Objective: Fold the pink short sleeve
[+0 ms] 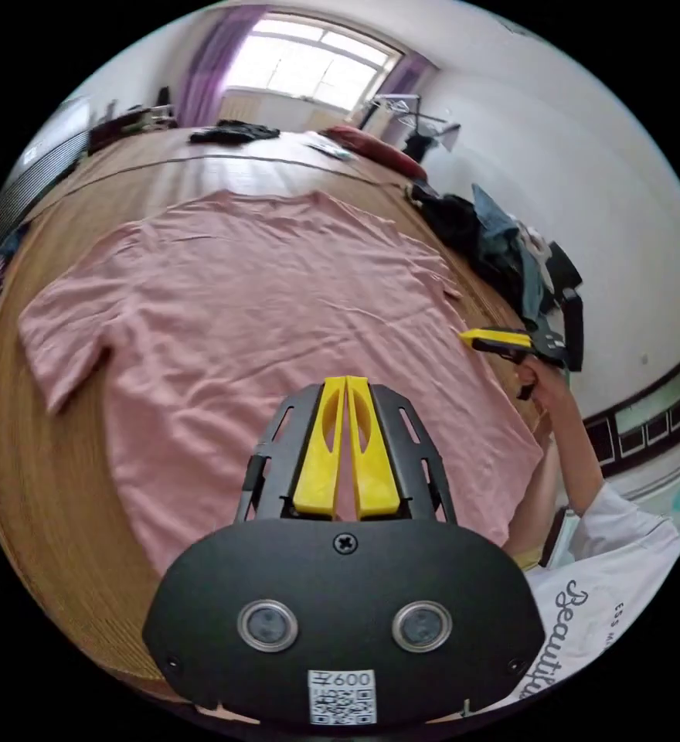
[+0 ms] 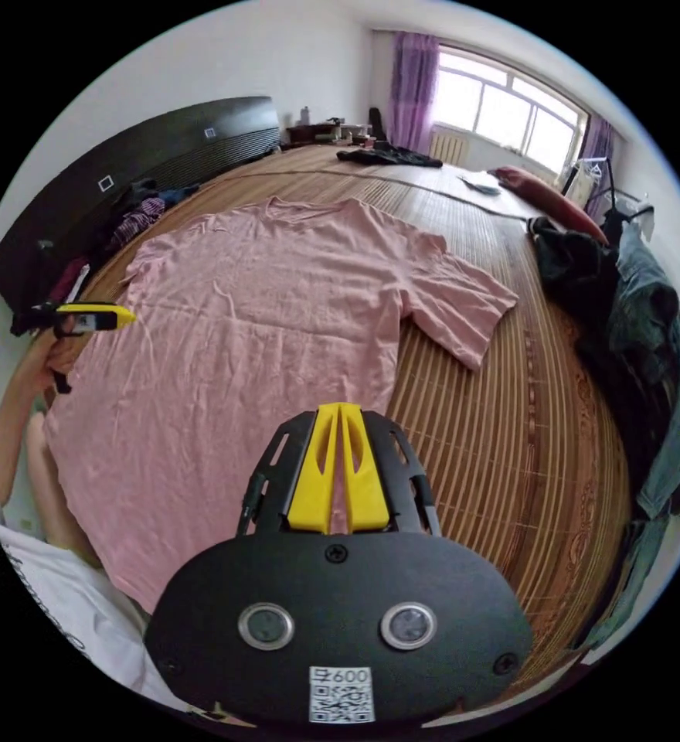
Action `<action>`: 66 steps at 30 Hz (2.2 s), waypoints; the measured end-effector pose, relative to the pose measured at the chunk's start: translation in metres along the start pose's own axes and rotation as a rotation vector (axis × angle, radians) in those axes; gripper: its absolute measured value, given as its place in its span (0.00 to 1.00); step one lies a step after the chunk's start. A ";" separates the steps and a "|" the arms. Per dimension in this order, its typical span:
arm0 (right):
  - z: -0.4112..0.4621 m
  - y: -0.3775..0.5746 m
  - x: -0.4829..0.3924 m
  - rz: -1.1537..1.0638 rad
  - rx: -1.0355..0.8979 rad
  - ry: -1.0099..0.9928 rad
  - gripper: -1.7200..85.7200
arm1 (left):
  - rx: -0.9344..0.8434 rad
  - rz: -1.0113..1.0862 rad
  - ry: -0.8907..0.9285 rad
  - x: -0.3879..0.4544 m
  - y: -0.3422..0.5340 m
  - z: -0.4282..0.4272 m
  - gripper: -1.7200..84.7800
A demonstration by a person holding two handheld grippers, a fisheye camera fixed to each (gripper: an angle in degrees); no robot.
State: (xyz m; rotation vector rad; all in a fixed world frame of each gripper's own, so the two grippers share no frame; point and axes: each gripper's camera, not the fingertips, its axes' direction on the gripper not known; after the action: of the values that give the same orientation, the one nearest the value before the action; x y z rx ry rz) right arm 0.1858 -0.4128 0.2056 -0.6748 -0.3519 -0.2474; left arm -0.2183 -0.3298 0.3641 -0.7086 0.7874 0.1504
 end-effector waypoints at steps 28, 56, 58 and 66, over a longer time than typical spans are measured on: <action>-0.189 0.077 -0.076 -0.034 -0.121 -0.324 0.17 | -0.073 0.169 -0.164 0.123 0.050 0.304 0.02; -0.226 0.276 -0.250 -0.040 0.158 -0.025 0.17 | -0.148 0.603 -0.108 0.394 0.447 0.218 0.07; -0.218 0.284 -0.258 -0.057 0.146 -0.005 0.16 | -0.153 0.581 -0.097 0.401 0.451 0.207 0.07; -0.220 0.322 -0.280 -0.109 0.204 0.005 0.14 | -0.130 0.566 -0.146 0.443 0.465 0.167 0.09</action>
State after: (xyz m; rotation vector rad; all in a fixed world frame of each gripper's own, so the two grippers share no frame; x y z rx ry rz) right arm 0.0900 -0.2812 -0.2457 -0.4549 -0.4034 -0.3129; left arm 0.0201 0.0729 -0.1065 -0.5730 0.8264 0.7625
